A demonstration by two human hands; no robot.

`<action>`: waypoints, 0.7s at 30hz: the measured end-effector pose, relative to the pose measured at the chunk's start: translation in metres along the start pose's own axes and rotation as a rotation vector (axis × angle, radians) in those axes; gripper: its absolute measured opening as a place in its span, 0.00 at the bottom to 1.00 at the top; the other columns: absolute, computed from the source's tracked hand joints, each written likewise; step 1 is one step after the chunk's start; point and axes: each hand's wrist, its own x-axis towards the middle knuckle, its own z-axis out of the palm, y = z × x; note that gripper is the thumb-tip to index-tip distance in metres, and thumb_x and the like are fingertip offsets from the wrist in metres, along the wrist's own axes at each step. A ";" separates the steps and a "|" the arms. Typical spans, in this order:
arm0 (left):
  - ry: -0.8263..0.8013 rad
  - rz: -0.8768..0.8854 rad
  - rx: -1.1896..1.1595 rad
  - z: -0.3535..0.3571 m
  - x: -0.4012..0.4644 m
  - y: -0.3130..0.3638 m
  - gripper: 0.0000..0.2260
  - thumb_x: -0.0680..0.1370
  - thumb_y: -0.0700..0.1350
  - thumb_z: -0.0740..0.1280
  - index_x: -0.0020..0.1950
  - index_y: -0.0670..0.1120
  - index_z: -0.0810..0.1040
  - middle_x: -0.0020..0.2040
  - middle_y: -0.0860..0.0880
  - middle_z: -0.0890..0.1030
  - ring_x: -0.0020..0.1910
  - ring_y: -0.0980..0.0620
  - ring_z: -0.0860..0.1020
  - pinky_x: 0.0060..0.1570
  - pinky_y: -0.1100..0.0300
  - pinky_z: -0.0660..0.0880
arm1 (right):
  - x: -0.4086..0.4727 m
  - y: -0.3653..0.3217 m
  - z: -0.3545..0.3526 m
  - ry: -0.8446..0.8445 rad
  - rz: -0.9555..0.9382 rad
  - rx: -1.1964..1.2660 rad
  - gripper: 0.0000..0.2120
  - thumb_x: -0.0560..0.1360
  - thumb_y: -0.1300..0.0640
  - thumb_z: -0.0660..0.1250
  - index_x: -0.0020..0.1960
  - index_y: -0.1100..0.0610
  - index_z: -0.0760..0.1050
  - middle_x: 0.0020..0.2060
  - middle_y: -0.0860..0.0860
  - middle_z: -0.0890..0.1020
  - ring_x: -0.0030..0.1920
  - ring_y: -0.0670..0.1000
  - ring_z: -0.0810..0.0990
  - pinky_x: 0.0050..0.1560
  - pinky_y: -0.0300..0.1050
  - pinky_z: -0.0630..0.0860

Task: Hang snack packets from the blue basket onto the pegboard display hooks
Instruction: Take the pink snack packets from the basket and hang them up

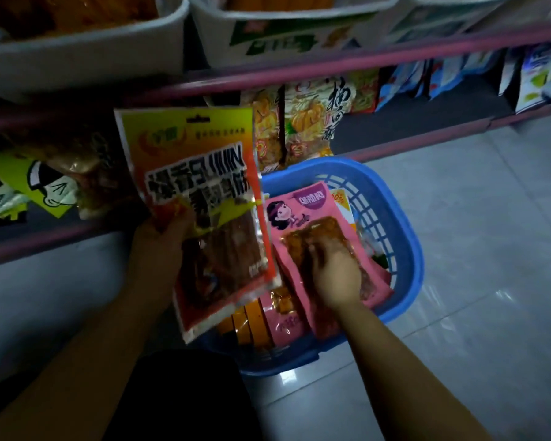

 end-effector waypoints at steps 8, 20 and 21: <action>-0.015 -0.167 0.010 0.005 -0.008 -0.029 0.05 0.76 0.42 0.66 0.45 0.51 0.80 0.44 0.50 0.84 0.39 0.53 0.83 0.39 0.58 0.78 | 0.063 0.024 -0.015 -0.331 0.353 0.087 0.62 0.58 0.43 0.80 0.78 0.49 0.43 0.75 0.57 0.61 0.75 0.61 0.56 0.72 0.66 0.55; 0.027 -0.010 -0.116 -0.018 -0.028 0.031 0.09 0.68 0.54 0.72 0.48 0.56 0.82 0.50 0.55 0.84 0.53 0.53 0.81 0.58 0.50 0.75 | 0.019 -0.031 -0.072 -0.267 0.147 0.808 0.10 0.64 0.52 0.78 0.44 0.53 0.84 0.41 0.50 0.87 0.42 0.49 0.86 0.37 0.37 0.79; 0.016 0.029 -0.126 -0.021 -0.032 0.042 0.11 0.65 0.55 0.72 0.46 0.58 0.83 0.48 0.58 0.84 0.52 0.56 0.82 0.56 0.51 0.75 | 0.015 -0.042 -0.083 -0.284 0.089 0.796 0.13 0.63 0.48 0.77 0.45 0.52 0.84 0.41 0.49 0.87 0.43 0.49 0.86 0.38 0.38 0.79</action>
